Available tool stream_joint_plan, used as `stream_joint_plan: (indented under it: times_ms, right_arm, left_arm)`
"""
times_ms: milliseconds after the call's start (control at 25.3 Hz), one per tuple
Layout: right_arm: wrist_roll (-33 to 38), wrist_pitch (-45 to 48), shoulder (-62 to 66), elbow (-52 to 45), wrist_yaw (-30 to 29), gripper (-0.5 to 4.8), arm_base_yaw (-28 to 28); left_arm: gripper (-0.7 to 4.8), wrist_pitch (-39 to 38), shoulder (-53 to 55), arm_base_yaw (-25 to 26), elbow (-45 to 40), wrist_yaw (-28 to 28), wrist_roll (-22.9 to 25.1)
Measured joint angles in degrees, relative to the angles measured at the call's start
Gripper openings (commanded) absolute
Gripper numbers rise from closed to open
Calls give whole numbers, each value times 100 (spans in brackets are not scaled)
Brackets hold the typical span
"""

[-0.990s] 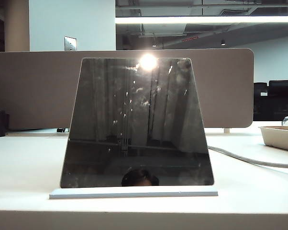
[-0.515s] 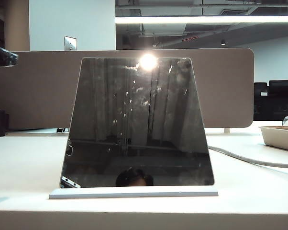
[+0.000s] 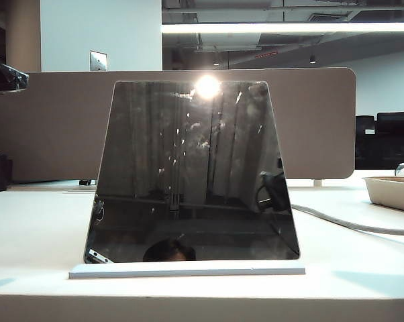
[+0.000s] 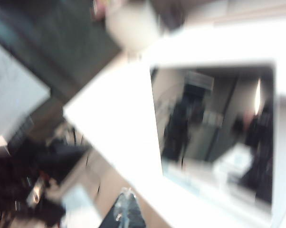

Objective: Push the base of the mirror on the table to move it forward for a short distance.

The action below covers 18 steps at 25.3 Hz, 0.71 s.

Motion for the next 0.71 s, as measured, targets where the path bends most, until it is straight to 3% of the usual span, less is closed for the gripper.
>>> stream_joint_plan:
  times_ms: [119,238,317,475,713]
  right_arm:
    - [-122,-61,1263,0,361,-5,1062]
    - [-321,-9,2452,0,1320,-5,2435]
    - [-348,321,3189,2,1646,-5,2868]
    - [-321,522,4457,229,2179,-5,2959]
    - [-354,474,5473,944,2205,-5,2959]
  left_arm:
    - [-1,-2,0,0,0,0,0]
    - [-1,-2,0,0,0,0,0]
    - [-1,0,0,0,0,2,0]
    - [-1,0,0,0,0,2,0]
    - [-1,0,0,-2,0,0,0]
